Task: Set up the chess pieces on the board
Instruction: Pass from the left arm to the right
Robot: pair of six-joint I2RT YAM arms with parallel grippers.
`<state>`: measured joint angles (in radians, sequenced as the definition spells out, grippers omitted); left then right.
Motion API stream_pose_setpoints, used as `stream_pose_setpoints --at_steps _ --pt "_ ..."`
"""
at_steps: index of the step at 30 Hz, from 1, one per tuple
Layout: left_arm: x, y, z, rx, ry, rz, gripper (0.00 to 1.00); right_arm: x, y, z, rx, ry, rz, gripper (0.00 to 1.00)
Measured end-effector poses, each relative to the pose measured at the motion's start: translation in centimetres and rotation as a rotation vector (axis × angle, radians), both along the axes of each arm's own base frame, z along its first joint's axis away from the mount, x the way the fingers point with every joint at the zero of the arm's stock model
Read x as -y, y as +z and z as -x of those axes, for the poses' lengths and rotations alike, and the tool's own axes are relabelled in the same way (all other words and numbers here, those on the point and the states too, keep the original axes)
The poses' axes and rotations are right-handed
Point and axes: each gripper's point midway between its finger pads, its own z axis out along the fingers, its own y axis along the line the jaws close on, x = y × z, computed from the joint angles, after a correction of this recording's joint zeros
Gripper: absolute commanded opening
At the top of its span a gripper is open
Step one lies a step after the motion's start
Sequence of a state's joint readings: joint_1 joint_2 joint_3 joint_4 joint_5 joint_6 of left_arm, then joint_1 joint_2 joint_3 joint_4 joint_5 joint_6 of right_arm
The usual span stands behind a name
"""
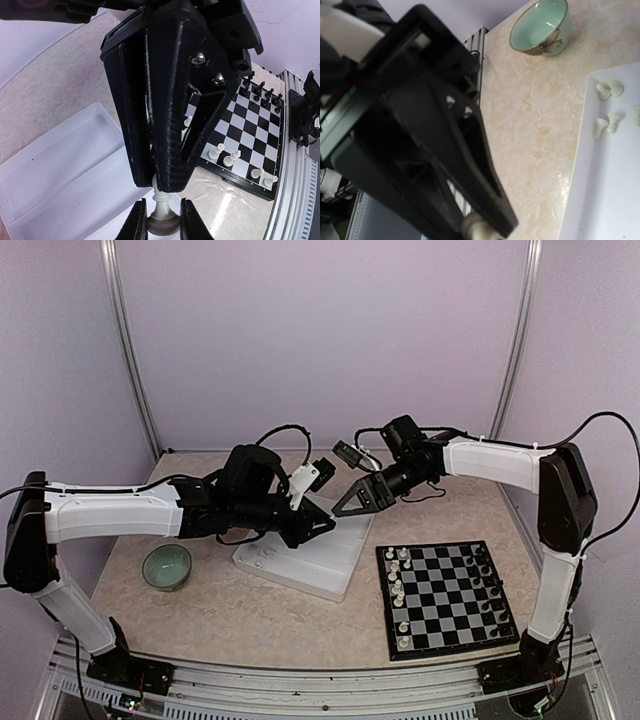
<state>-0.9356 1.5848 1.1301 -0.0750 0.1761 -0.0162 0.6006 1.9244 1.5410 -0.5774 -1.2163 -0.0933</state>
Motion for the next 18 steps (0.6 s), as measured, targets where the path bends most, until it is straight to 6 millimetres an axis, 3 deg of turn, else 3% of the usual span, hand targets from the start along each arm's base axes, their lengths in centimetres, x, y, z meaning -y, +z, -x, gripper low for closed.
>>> stream_pose_setpoints --at_steps 4,6,13,18 --pt "0.0 0.0 0.0 0.000 0.000 0.000 0.14 -0.1 -0.1 0.1 -0.001 0.003 0.001 0.06" --pt "0.0 -0.1 0.1 -0.001 -0.001 -0.001 0.19 -0.1 -0.1 0.1 0.000 0.004 0.001 0.00" --pt "-0.2 -0.3 -0.3 0.008 0.023 -0.024 0.32 0.0 -0.4 -0.2 0.064 -0.004 0.016 0.00" --pt "-0.9 0.9 -0.7 0.053 0.041 -0.069 0.37 1.9 0.2 -1.8 0.199 -0.081 0.070 0.00"
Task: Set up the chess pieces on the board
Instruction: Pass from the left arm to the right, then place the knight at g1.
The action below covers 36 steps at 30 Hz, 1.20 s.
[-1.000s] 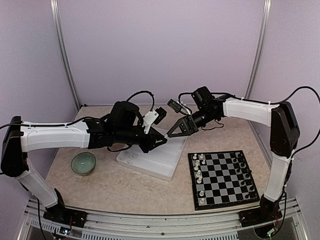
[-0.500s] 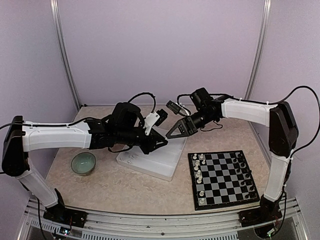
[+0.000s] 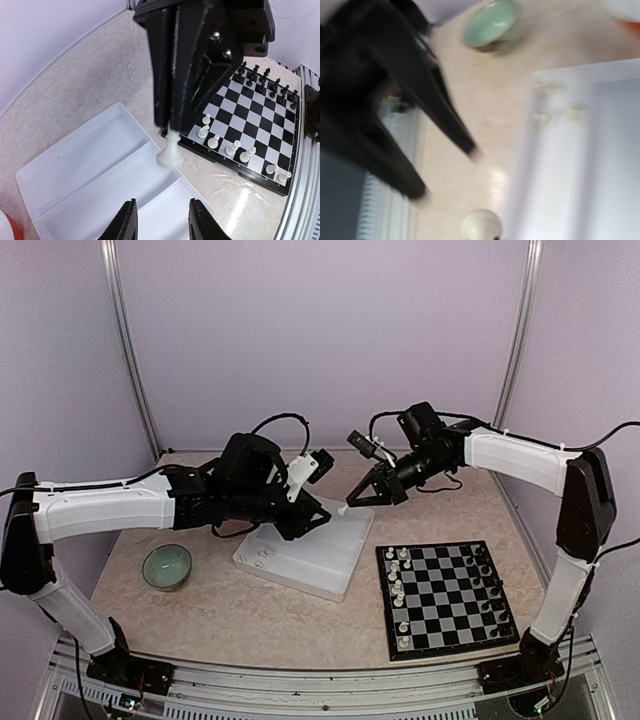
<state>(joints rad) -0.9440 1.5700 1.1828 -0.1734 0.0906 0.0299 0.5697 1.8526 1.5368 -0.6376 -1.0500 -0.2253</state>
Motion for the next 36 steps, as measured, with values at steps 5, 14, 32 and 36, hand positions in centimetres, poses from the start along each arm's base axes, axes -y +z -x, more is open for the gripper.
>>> stream_pose_setpoints --at_steps 5,14,32,36 --pt "-1.2 3.7 -1.1 0.107 0.041 -0.015 0.37 3.8 2.1 -0.2 0.259 -0.090 0.076 0.00" --pt "-9.1 2.8 -8.5 0.135 0.301 -0.047 0.37 8.2 -2.6 6.9 0.541 0.011 0.289 0.00" --pt "-12.2 2.8 -11.2 0.098 0.405 0.000 0.38 10.7 -12.4 12.1 0.697 0.244 0.560 0.00" --pt "-12.2 2.8 -11.1 0.096 0.403 -0.001 0.38 10.7 -13.0 12.0 0.702 0.257 0.579 0.00"
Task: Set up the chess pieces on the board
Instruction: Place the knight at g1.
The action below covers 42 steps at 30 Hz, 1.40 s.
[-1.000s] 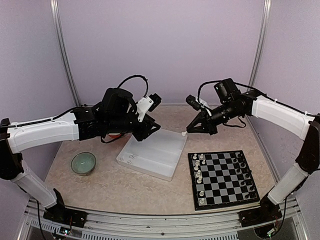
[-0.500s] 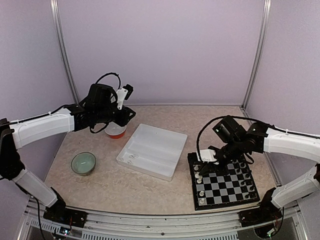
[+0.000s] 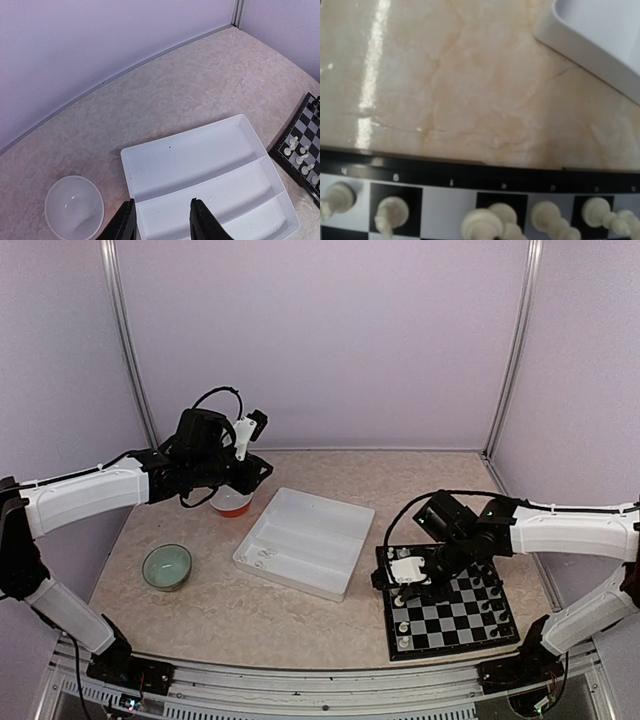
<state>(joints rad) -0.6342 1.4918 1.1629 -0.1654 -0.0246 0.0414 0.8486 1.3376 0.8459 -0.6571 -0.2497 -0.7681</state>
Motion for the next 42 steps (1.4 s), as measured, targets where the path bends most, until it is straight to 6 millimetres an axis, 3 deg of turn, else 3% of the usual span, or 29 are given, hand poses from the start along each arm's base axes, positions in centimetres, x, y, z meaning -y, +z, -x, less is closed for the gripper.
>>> stream_pose_setpoints --at_steps 10,33,42 --pt "0.0 -0.1 0.1 -0.003 -0.002 -0.001 0.38 0.0 -1.6 0.8 -0.015 0.040 0.047 0.00" --pt "0.1 -0.2 0.1 -0.006 -0.009 0.002 0.38 0.2 -2.6 1.3 -0.012 0.063 0.095 0.02" --pt "0.1 -0.2 0.1 -0.006 -0.009 0.002 0.38 0.1 -3.0 1.5 -0.022 0.069 0.107 0.13"
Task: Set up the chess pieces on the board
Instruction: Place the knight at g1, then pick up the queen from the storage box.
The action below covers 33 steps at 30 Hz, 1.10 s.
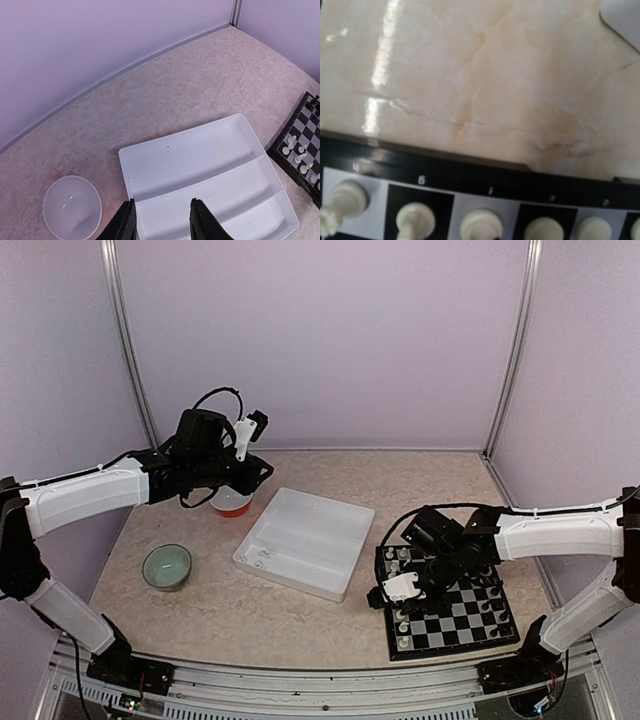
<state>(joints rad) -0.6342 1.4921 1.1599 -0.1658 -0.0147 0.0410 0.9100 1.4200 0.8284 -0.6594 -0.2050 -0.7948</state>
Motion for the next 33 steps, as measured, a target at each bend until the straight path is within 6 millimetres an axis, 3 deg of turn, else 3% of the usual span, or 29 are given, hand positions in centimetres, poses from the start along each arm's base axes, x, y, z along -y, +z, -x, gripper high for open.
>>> stream_pose_setpoints --at_steps 9,12,16,20,23,27,33 --pt "0.1 0.0 0.1 -0.007 0.002 0.007 0.38 0.1 0.4 0.2 -0.017 0.002 0.008 0.21" --pt "0.3 -0.6 0.6 -0.023 0.018 -0.023 0.38 -0.8 2.0 0.0 -0.022 0.005 -0.023 0.23" --pt "1.2 -2.2 1.5 -0.093 0.076 -0.085 0.37 -3.1 5.8 -1.0 0.003 0.007 -0.117 0.23" --pt "0.4 -5.8 2.3 -0.218 0.168 -0.130 0.37 -4.5 8.2 -1.5 0.023 0.004 -0.202 0.23" --pt "-1.3 -9.2 3.4 -0.325 0.232 -0.174 0.37 -4.9 8.8 -2.1 0.011 -0.022 -0.247 0.22" --pt "-2.4 -12.7 4.9 -0.428 0.245 -0.242 0.36 -4.9 9.8 -4.6 0.021 -0.096 -0.320 0.23" --pt "-3.2 -17.1 5.1 -0.559 0.235 -0.298 0.31 -5.0 11.0 -6.5 0.025 -0.148 -0.400 0.23"
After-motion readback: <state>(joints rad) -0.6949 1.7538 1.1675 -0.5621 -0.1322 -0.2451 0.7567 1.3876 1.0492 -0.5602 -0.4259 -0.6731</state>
